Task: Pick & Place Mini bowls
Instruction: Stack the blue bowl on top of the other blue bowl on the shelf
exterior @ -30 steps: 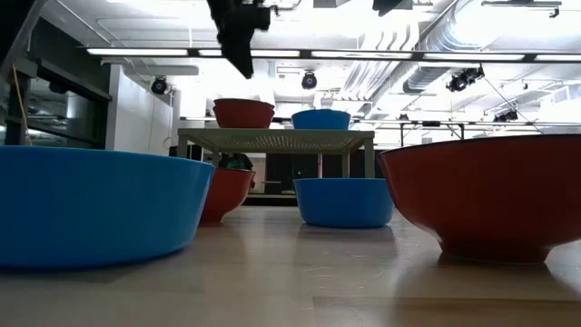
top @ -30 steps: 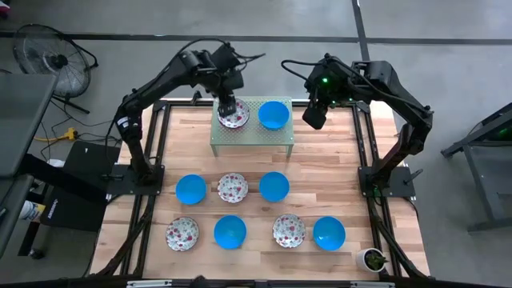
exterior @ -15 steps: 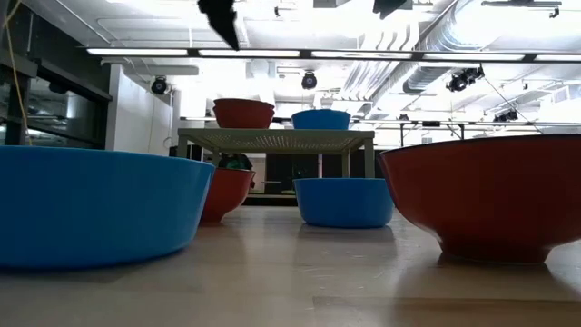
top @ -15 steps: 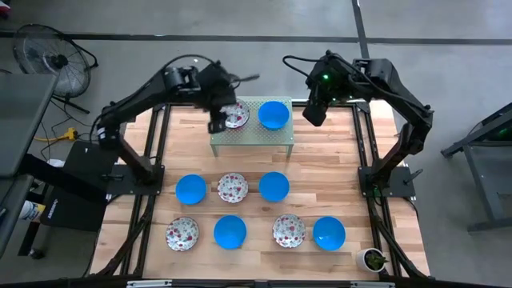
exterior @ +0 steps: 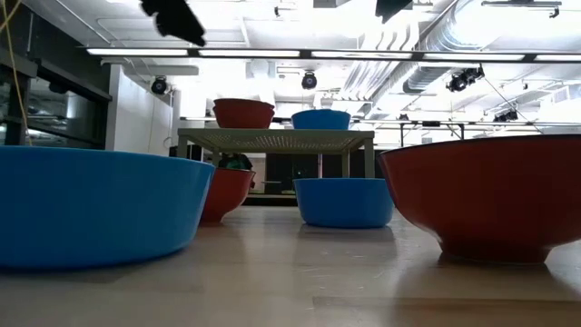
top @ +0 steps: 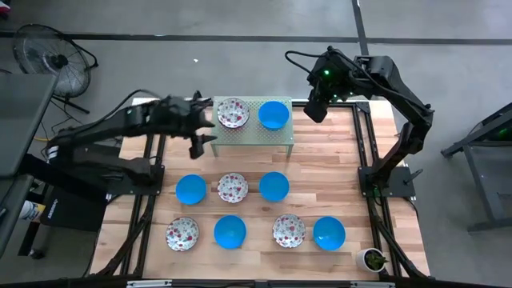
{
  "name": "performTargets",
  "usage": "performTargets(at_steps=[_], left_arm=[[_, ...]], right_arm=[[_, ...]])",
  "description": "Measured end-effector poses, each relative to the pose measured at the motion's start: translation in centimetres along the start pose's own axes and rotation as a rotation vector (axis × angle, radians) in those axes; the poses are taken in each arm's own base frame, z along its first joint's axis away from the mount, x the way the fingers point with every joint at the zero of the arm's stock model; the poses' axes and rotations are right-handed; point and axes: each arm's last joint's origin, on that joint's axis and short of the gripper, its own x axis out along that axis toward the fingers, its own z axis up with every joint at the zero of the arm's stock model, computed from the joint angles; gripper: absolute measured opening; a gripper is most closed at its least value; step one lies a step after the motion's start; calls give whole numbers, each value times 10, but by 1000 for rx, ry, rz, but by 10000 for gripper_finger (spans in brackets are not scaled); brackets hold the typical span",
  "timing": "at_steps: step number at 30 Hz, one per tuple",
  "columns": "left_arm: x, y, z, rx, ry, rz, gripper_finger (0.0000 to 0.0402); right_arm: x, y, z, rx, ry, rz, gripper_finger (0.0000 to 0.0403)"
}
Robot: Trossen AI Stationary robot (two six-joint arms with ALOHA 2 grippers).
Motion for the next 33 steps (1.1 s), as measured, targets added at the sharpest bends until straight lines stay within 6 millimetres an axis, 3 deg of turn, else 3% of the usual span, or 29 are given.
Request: performTargets(at_steps=[5,9,20,33], left_arm=[[-23,-5,-30,-43,-125,23,195],[-29,-9,-50,-41,-210,3,195],[-14,-14,-93,-99,-204,-9,195],[8,-18,-105,-115,-268,-45,195]], right_arm=[[0,0,0,12,1,6,165],[0,1,0,17,4,30,165],[0,2,0,36,6,49,165],[-3,15,-2,-57,1,90,165]])
